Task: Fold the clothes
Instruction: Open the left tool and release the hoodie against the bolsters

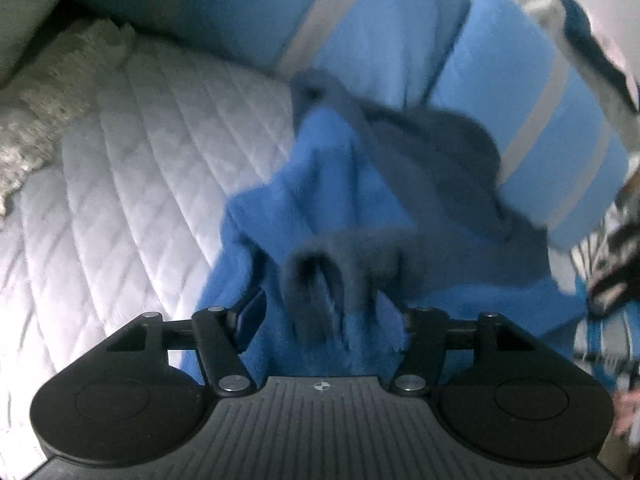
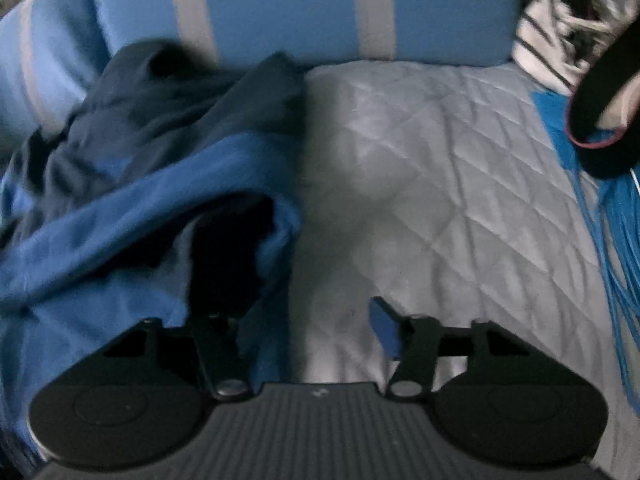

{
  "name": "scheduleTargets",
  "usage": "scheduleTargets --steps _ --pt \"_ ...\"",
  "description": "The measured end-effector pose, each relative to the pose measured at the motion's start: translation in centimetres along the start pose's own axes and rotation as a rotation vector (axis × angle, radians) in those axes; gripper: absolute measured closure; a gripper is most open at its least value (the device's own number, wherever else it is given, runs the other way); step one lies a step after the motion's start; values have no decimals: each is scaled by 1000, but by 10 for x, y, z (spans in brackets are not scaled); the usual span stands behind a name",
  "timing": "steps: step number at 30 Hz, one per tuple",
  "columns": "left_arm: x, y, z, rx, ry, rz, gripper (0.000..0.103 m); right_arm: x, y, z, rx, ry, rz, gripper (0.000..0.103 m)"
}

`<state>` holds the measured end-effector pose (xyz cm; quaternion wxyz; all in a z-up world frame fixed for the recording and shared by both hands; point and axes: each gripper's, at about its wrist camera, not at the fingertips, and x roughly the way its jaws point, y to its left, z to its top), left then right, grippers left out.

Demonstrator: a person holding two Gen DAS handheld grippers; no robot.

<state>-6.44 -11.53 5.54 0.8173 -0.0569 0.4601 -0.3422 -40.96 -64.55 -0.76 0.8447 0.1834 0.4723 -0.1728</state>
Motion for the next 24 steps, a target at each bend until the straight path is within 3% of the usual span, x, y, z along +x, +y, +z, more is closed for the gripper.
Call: scheduleTargets --steps 3,4,5,6,8,17,24 --pt "-13 1 4 -24 -88 -6 42 6 17 -5 -110 41 16 49" --pt "-16 1 5 -31 -106 -12 41 7 22 -9 -152 44 10 57" --pt "-17 1 7 -38 -115 -18 41 9 28 -12 -193 47 3 72" --pt "-17 0 8 -45 -120 -22 41 9 34 -16 -232 37 -5 76" --pt "-15 -2 9 -59 -117 -25 41 7 37 -19 -217 37 -20 94" --pt "-5 -22 12 -35 -87 -48 41 -8 12 -34 -52 28 13 101" --pt "-5 -24 12 -41 -96 -56 41 -11 0 -35 -4 34 45 100"
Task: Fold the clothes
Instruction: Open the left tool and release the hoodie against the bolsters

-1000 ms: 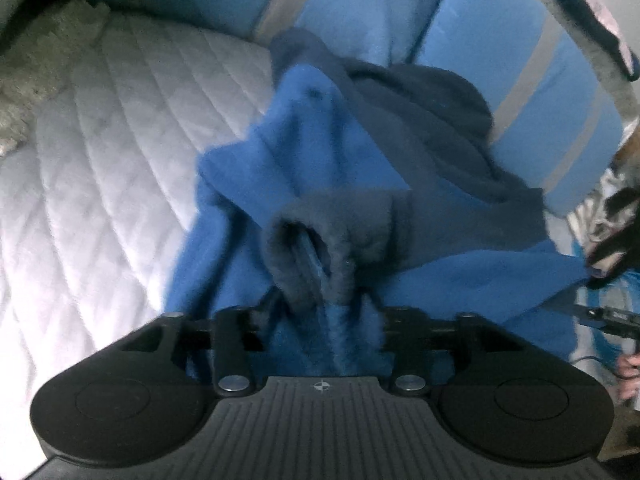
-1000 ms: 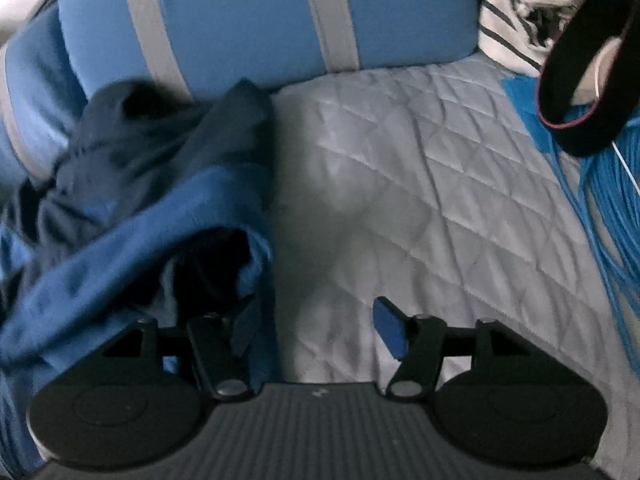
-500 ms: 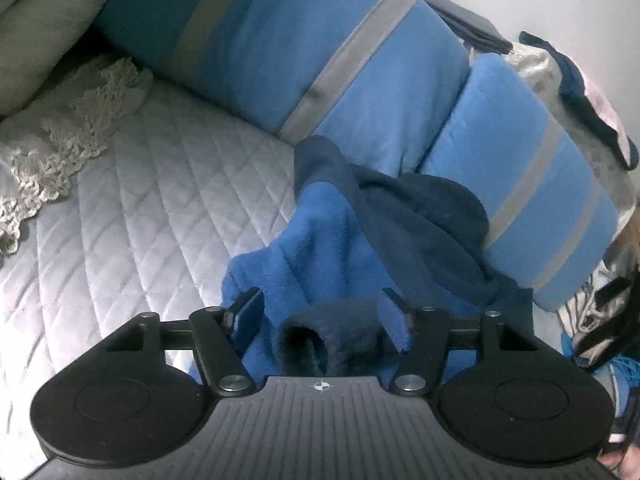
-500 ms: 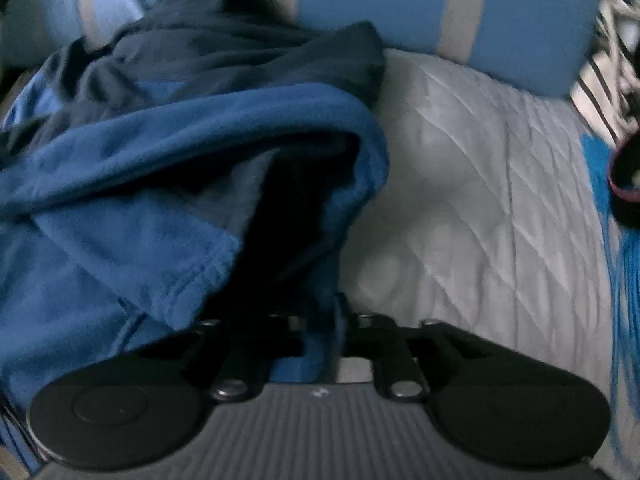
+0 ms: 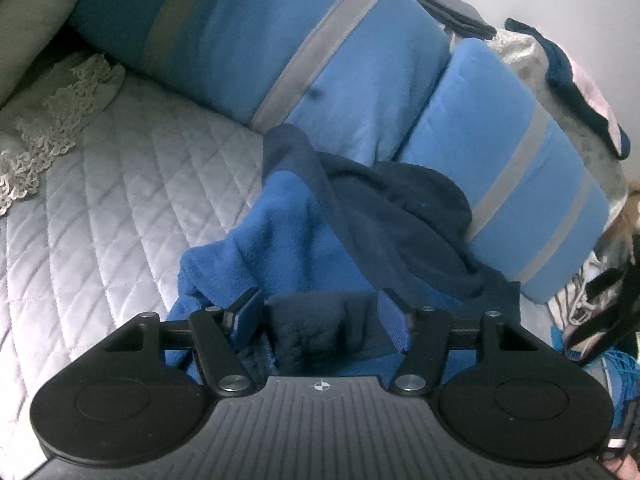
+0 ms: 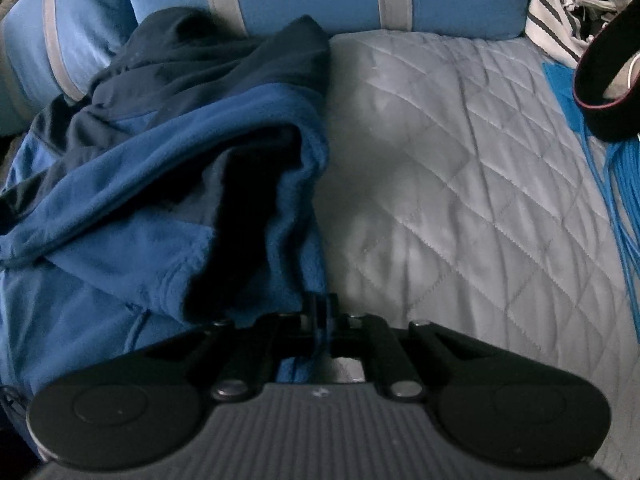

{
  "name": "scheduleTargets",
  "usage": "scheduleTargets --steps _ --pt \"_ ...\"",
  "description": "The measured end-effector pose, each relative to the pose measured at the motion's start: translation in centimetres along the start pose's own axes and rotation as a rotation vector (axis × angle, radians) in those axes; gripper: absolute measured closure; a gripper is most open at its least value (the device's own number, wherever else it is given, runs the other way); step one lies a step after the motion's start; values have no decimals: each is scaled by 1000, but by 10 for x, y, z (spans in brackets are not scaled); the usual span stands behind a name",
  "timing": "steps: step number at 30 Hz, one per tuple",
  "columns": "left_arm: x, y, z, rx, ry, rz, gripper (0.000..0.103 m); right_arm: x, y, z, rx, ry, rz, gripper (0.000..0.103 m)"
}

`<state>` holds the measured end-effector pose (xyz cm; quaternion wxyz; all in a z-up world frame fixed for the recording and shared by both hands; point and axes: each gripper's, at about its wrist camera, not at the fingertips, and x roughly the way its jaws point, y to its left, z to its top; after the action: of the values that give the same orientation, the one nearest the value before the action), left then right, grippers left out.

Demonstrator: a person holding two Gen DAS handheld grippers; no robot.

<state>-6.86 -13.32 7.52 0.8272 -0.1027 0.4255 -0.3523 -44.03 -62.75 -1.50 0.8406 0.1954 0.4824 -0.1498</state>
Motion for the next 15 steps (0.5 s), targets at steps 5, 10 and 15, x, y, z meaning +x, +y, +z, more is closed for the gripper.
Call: scheduleTargets --steps 5,10,15 --pt "-5 4 6 -17 -27 -23 40 -19 3 9 -16 -91 -8 67" --pt "-11 11 12 -32 -68 -36 40 -26 -13 24 134 -238 32 51" --pt "-18 21 16 -14 -108 -9 39 -5 -24 37 227 -251 50 49"
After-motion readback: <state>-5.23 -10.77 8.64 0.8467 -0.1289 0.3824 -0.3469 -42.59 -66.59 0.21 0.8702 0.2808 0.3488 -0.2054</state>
